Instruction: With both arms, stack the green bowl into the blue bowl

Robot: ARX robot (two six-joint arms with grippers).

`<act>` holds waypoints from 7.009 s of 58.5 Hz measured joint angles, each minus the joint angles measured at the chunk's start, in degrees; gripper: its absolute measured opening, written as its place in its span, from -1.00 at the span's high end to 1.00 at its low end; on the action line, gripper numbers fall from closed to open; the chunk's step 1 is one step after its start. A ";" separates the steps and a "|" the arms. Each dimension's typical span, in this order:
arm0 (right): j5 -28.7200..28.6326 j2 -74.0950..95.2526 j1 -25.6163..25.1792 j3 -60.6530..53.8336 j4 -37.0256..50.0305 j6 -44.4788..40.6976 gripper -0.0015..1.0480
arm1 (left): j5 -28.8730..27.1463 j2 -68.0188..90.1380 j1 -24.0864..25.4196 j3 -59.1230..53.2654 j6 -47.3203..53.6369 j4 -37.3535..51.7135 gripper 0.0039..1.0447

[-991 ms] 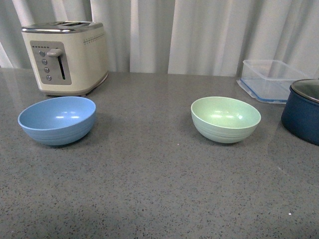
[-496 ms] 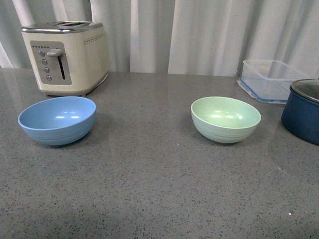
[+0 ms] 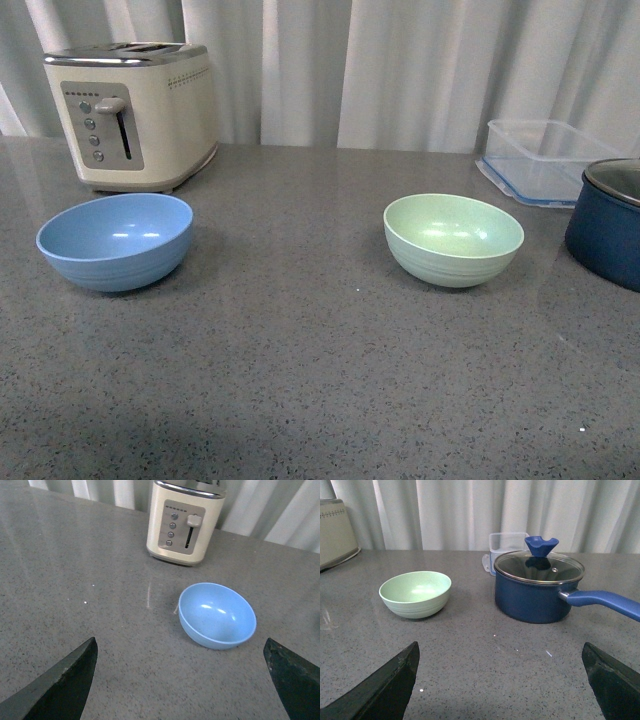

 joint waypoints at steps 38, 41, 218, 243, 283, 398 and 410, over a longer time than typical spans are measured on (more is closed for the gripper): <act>0.00 0.00 0.00 0.00 0.00 0.00 -0.81 | 7.13 50.84 2.14 33.51 -14.71 -9.75 -0.87; 0.00 0.00 0.00 0.00 0.00 0.00 -0.81 | 6.99 53.83 1.79 35.63 -15.43 -10.45 -0.87; 0.00 0.00 0.00 0.00 0.00 0.00 -0.81 | -11.89 37.99 -20.13 17.00 4.13 38.27 0.57; 0.00 0.00 0.00 0.00 0.00 0.00 -0.81 | -7.10 24.61 -15.28 -9.77 6.03 46.03 0.94; 0.00 0.00 0.00 0.00 0.00 0.00 -0.81 | -1.90 -2.03 -9.88 -27.15 6.08 36.09 0.94; 0.00 0.00 0.00 0.00 0.00 0.00 -0.81 | -1.90 -42.40 -9.88 -29.05 6.08 -0.81 -0.88; -2.01 18.25 4.24 11.15 -0.28 -2.71 -0.81 | -1.90 -42.40 -9.88 -29.05 6.21 -0.81 -0.87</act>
